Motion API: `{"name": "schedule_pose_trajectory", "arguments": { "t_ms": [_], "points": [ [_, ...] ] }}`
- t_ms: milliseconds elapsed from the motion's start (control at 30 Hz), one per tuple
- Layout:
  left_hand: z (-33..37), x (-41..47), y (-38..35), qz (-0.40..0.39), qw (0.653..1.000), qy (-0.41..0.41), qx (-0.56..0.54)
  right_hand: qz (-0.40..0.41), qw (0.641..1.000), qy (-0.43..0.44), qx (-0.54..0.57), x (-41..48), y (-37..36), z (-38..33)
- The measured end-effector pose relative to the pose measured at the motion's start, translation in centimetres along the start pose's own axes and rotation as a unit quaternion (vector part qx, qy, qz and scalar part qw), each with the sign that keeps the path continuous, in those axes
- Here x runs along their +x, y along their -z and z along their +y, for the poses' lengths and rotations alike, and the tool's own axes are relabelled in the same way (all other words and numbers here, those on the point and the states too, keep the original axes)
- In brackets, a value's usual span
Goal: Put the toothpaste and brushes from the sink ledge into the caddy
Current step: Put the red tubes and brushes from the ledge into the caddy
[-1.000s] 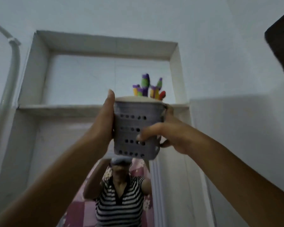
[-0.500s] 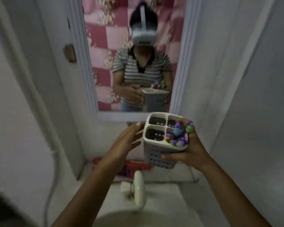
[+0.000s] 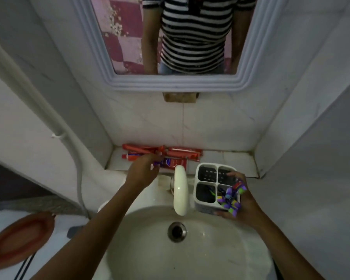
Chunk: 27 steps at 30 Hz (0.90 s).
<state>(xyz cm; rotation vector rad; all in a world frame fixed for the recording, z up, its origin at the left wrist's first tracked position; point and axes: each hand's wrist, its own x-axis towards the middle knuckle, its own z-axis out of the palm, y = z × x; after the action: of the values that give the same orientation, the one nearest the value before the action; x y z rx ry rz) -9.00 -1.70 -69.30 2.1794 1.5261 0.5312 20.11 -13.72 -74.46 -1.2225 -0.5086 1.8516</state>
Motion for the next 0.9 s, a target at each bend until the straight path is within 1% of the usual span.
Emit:
{"name": "schedule_pose_trajectory", "arguments": {
  "t_ms": [33,67,133,167,200,233,267,300,333,367,400,433,467,500,533,567,600,633,667,700,733,767,833,900],
  "points": [
    [-0.1,0.9,-0.5,-0.003,0.998,-0.042,0.048,-0.007,0.999,-0.017,0.05,0.5,0.4,-0.1],
    [-0.1,1.9,-1.0,-0.013,0.993,-0.079,0.092,-0.006,0.997,-0.028,0.074,0.9,0.3,-0.2],
    [0.0,4.2,-1.9,-0.056,0.973,-0.126,0.183,-0.074,0.987,-0.032,0.139,1.1,-0.3,-0.2],
    [0.0,5.3,-2.3,-0.086,0.958,-0.146,0.23,-0.122,0.981,-0.008,0.153,1.0,-0.7,-0.3],
    [0.1,6.3,-2.7,-0.117,0.941,-0.164,0.272,-0.158,0.974,0.062,0.153,0.9,-0.5,-0.4],
    [0.2,7.1,-3.0,-0.148,0.923,-0.18,0.306,-0.202,0.96,0.091,0.172,0.7,-0.5,-0.7],
    [0.4,7.7,-3.4,-0.173,0.904,-0.196,0.337,-0.218,0.957,0.066,0.179,0.4,-0.8,-1.0],
    [0.6,8.2,-3.7,-0.193,0.885,-0.214,0.366,-0.219,0.958,0.035,0.181,0.3,-0.9,-1.0],
    [0.8,8.6,-4.0,-0.205,0.865,-0.234,0.393,-0.178,0.971,0.014,0.161,0.4,-0.7,-0.5],
    [1.1,8.9,-4.2,-0.213,0.847,-0.251,0.417,-0.129,0.984,0.018,0.124,0.6,-0.1,-0.1],
    [1.2,9.2,-4.3,-0.219,0.833,-0.265,0.434,-0.114,0.987,-0.017,0.112,0.9,0.3,0.3],
    [1.4,9.5,-4.3,-0.224,0.824,-0.273,0.444,-0.084,0.988,-0.047,0.124,1.1,0.8,0.6],
    [1.4,9.7,-4.4,-0.229,0.82,-0.273,0.448,-0.072,0.988,-0.044,0.128,1.3,1.2,0.8],
    [1.4,9.7,-4.3,-0.231,0.825,-0.268,0.442,-0.063,0.988,-0.042,0.133,1.0,1.1,0.7],
    [1.3,9.7,-4.2,-0.226,0.839,-0.254,0.425,-0.059,0.986,-0.042,0.153,0.6,0.8,0.3],
    [1.3,9.6,-3.9,-0.215,0.862,-0.231,0.397,-0.064,0.977,-0.06,0.196,0.5,0.5,-0.1],
    [1.4,9.5,-3.4,-0.197,0.893,-0.201,0.353,-0.064,0.977,-0.058,0.196,0.5,0.5,0.0],
    [1.5,9.4,-2.7,-0.173,0.929,-0.16,0.284,-0.069,0.98,-0.04,0.184,0.5,0.6,0.2],
    [1.8,9.2,-1.9,-0.147,0.963,-0.109,0.199,-0.08,0.976,-0.036,0.2,0.8,0.9,0.3],
    [2.4,9.0,-1.0,-0.123,0.985,-0.06,0.109,-0.088,0.974,-0.023,0.206,1.0,1.2,0.2],
    [3.1,8.8,0.0,-0.101,0.994,-0.03,0.022,-0.089,0.976,-0.008,0.198,1.2,1.2,0.4],
    [4.1,8.6,0.9,-0.082,0.995,-0.025,-0.051,-0.09,0.978,-0.009,0.186,1.3,1.0,0.5],
    [6.5,8.1,2.8,-0.061,0.984,-0.055,-0.155,-0.095,0.978,-0.036,0.182,1.9,1.7,1.0],
    [9.1,7.6,4.0,-0.077,0.968,-0.098,-0.217,-0.107,0.974,-0.039,0.196,2.2,2.0,1.2]
  ]
}}
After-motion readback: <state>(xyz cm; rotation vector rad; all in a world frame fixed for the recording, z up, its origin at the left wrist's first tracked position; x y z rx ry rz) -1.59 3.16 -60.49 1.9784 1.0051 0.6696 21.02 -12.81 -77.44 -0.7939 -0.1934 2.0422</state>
